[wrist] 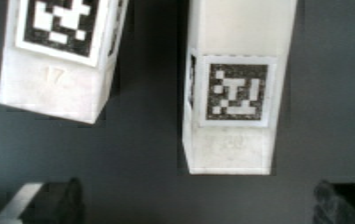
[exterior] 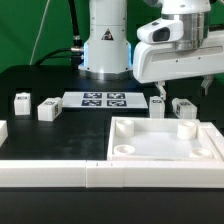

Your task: Assemble one leg

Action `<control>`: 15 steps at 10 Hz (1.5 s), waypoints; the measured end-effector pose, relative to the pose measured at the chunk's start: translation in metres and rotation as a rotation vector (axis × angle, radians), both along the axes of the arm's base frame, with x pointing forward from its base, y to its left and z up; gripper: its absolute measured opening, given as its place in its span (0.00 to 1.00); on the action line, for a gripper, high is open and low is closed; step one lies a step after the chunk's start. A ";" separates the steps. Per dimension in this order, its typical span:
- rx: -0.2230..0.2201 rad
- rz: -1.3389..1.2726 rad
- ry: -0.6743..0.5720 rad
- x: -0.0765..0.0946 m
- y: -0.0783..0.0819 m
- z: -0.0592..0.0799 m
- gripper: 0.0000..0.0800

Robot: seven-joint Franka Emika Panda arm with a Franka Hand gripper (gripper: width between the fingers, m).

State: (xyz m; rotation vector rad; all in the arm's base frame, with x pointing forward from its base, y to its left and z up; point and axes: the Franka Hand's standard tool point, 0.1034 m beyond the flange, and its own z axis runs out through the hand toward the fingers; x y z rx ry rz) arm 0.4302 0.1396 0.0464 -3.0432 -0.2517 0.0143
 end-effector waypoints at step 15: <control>-0.133 0.108 0.796 -0.019 0.022 -0.030 0.81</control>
Offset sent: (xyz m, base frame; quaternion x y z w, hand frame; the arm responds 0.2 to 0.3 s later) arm -0.0170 0.0333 -0.0060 0.0462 -0.2571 0.0093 0.9652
